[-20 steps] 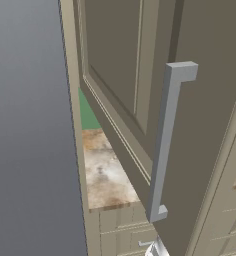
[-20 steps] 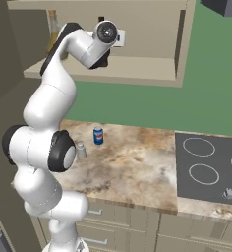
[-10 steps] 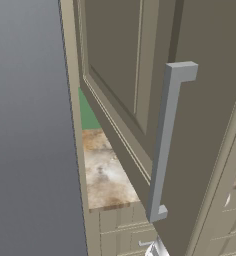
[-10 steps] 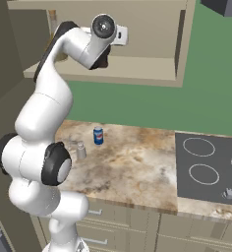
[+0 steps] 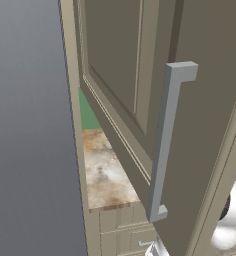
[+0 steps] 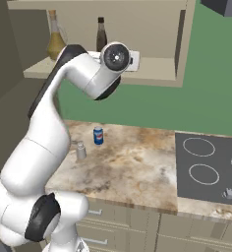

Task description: Pick the syrup bottle and shaker from the counter and place them in the cabinet.

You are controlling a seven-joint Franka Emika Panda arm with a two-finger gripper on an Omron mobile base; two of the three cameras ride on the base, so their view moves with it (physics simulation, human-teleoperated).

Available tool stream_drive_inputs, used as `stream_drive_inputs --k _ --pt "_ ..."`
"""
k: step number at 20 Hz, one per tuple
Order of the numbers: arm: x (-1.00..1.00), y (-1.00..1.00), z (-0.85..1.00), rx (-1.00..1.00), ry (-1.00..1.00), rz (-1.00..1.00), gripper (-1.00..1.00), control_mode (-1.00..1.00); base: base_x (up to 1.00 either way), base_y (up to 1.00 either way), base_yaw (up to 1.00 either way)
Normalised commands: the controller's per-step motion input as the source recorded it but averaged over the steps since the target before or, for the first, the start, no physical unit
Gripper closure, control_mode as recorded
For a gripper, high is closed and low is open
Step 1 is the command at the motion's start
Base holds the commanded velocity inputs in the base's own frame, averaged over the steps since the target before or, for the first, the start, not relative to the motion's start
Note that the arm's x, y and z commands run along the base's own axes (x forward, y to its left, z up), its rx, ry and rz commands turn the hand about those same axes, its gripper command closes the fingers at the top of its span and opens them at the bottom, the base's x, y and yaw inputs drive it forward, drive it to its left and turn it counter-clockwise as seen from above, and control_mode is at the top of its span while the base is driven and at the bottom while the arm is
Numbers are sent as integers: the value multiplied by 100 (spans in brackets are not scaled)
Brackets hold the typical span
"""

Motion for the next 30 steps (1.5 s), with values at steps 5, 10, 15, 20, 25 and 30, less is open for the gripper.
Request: stream_drive_inputs --k 5,10,15,20,25,30 --pt "-99 -17 -93 -6 0 14 -100 -100 0 0 0" --pt "-71 9 -90 -1 -3 23 -100 -100 0 0 0" --pt "-9 51 -80 -5 -10 27 -100 -100 0 0 0" --pt "22 62 -77 -7 -8 25 -100 -100 0 0 0" --pt "31 56 -83 -9 -2 23 -100 -100 0 0 0" --pt "35 32 -74 -13 1 23 -100 -100 0 0 0"
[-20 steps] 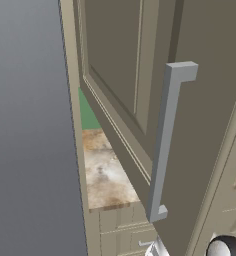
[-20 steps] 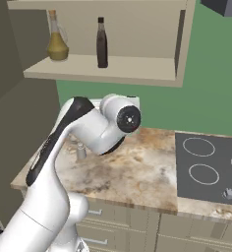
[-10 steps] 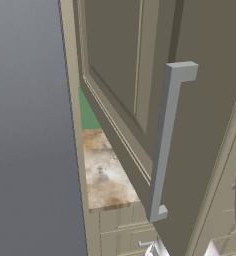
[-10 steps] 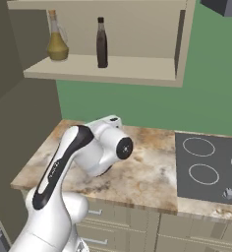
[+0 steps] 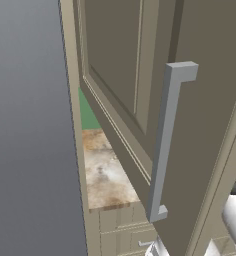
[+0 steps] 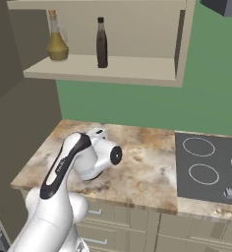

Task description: Pick the syrup bottle and shaker from the counter and place them in the cabinet.

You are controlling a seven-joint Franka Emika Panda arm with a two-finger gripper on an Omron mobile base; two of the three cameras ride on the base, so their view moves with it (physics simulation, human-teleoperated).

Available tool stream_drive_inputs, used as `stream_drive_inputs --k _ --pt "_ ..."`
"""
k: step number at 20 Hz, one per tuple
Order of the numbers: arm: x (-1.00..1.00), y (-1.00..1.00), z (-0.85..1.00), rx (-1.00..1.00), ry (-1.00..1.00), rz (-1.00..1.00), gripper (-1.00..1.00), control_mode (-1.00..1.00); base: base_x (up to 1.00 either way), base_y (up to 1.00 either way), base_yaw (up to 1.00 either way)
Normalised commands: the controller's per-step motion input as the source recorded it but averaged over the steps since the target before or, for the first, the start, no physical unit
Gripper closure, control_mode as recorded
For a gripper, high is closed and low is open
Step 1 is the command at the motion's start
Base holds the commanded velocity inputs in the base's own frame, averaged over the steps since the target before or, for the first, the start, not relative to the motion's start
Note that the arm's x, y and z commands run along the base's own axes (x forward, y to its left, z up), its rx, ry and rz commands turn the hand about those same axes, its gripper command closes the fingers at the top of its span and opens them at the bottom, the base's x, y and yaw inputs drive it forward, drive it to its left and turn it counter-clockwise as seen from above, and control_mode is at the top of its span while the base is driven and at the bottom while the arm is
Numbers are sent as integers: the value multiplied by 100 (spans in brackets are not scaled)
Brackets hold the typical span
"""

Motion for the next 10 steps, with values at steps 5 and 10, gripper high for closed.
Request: stream_drive_inputs --k 5,10 --pt "16 14 -68 -12 3 27 -100 -100 0 0 0" --pt "0 -9 -51 -7 1 20 -100 -100 0 0 0"
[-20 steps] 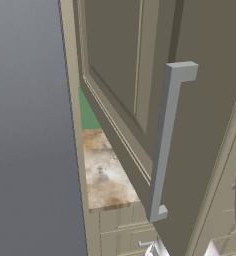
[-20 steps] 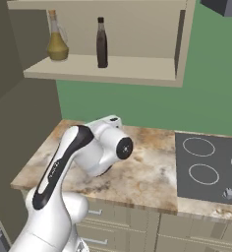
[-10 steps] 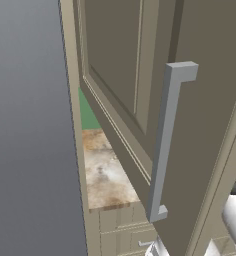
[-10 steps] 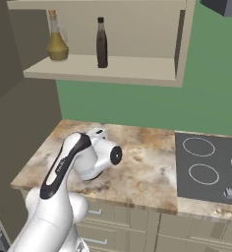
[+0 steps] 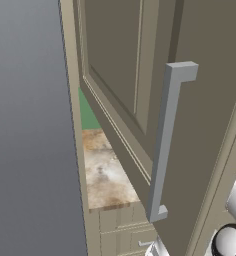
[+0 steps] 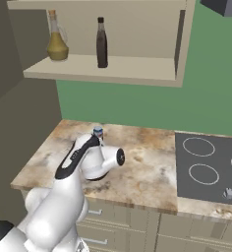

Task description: Pick the syrup bottle and shaker from the counter and place them in the cabinet.

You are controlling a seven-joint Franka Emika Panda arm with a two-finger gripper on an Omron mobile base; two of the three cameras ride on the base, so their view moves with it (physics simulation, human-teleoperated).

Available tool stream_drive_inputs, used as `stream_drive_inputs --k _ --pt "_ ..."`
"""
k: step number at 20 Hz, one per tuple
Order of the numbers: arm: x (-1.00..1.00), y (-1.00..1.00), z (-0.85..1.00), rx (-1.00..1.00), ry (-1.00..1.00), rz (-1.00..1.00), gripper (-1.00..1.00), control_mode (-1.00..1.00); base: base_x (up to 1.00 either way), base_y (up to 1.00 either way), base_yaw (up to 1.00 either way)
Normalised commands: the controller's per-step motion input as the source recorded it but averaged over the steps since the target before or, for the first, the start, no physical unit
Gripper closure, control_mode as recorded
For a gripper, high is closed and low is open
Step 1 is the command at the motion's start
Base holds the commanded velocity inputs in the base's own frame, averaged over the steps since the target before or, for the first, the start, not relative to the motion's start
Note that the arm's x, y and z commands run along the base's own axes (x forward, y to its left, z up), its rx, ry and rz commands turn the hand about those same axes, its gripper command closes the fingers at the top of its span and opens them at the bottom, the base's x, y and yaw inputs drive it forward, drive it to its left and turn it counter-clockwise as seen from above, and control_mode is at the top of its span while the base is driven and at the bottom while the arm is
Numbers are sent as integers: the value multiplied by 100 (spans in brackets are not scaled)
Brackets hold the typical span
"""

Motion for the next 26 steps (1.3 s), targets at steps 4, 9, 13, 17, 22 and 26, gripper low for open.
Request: stream_drive_inputs --k 4,9,13,17,22,26 --pt "2 -3 -2 0 -2 -1 -100 -100 0 0 0" --pt "29 2 -5 0 0 -11 -100 -100 0 0 0" --pt "42 5 -12 -1 0 -5 -100 -100 0 0 0" --pt "23 1 -39 -6 7 0 -100 -100 0 0 0" --pt "32 1 -28 -3 3 0 -100 -100 0 0 0" --pt "41 1 -11 0 1 0 -100 -100 0 0 0"
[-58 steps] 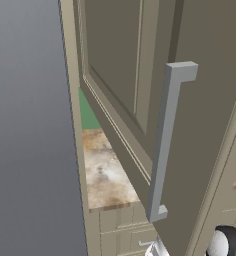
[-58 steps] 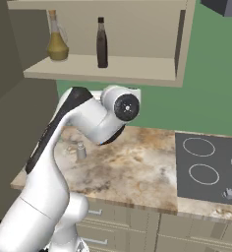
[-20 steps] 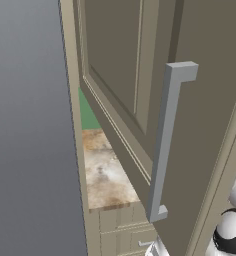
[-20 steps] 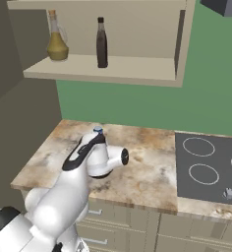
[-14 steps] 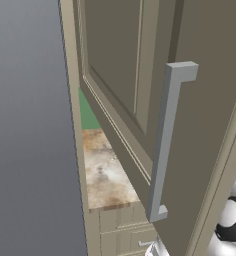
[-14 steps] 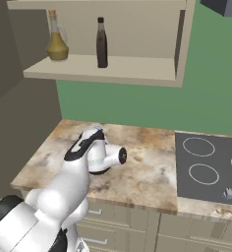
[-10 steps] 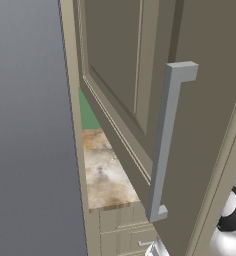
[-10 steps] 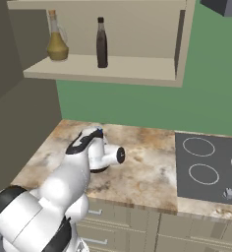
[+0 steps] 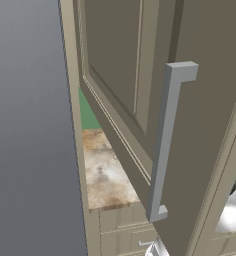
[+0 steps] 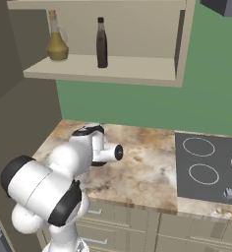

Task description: Pick the syrup bottle and shaker from the counter and place them in the cabinet.

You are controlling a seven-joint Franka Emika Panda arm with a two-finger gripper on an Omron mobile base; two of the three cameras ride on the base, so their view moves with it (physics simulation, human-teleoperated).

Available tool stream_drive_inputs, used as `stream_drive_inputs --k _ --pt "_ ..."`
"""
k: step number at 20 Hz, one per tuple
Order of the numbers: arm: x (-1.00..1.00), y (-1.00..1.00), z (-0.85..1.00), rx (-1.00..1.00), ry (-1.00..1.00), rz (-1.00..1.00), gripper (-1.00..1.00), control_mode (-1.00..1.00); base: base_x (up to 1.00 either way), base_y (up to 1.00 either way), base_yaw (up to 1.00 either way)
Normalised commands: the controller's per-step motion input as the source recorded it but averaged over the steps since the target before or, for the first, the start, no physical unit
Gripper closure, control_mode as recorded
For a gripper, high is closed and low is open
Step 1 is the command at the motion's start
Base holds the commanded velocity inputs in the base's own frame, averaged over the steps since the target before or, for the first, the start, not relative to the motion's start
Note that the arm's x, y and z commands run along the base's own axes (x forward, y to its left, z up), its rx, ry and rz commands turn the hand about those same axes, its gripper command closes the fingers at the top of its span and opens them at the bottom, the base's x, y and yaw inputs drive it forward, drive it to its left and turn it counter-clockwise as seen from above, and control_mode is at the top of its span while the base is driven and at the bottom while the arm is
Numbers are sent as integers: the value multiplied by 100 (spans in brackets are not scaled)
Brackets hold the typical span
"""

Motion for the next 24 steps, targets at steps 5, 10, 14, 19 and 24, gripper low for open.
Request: stream_drive_inputs --k 5,10,14,19,24 --pt "28 5 -21 0 5 0 -100 -100 0 0 0" --pt "18 6 -22 1 6 0 -100 -100 0 0 0" --pt "1 1 -1 3 1 0 -100 -100 0 0 0" --pt "9 0 -7 13 10 0 -100 -100 0 0 0" --pt "4 1 -2 11 4 0 -100 -100 0 0 0"
